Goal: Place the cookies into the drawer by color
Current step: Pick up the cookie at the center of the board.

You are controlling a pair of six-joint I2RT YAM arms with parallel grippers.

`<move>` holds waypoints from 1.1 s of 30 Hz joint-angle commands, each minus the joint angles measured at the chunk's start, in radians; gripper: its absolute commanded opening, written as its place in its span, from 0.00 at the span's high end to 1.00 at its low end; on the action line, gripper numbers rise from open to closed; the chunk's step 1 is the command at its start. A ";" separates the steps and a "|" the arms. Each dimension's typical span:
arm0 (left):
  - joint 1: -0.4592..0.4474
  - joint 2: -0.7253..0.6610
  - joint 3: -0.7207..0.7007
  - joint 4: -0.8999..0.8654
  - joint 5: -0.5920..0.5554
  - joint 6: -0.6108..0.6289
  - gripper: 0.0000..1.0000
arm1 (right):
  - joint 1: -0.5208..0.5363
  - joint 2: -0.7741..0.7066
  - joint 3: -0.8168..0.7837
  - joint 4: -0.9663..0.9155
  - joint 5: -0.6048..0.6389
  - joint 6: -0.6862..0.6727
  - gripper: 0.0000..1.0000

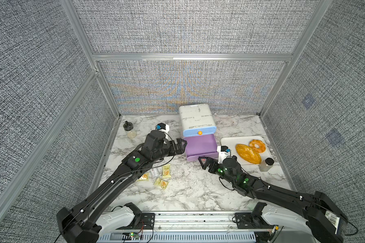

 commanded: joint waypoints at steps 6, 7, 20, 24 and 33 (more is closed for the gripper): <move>0.000 -0.308 -0.247 -0.135 -0.131 -0.105 0.01 | 0.027 -0.102 -0.012 -0.244 -0.093 -0.295 0.01; 0.000 -0.343 -0.269 -0.164 -0.145 -0.116 0.01 | 0.030 -0.113 -0.020 -0.260 -0.094 -0.316 0.01; 0.001 -0.661 -0.600 -0.254 -0.179 -0.356 0.01 | 0.293 0.034 -0.031 -0.133 -0.007 -0.436 0.06; 0.001 -0.671 -0.629 -0.267 -0.223 -0.357 0.01 | 0.331 0.193 0.070 -0.112 -0.025 -0.427 0.19; 0.001 -0.651 -0.657 -0.285 -0.286 -0.352 0.10 | 0.361 0.523 0.307 -0.012 -0.173 -0.247 0.39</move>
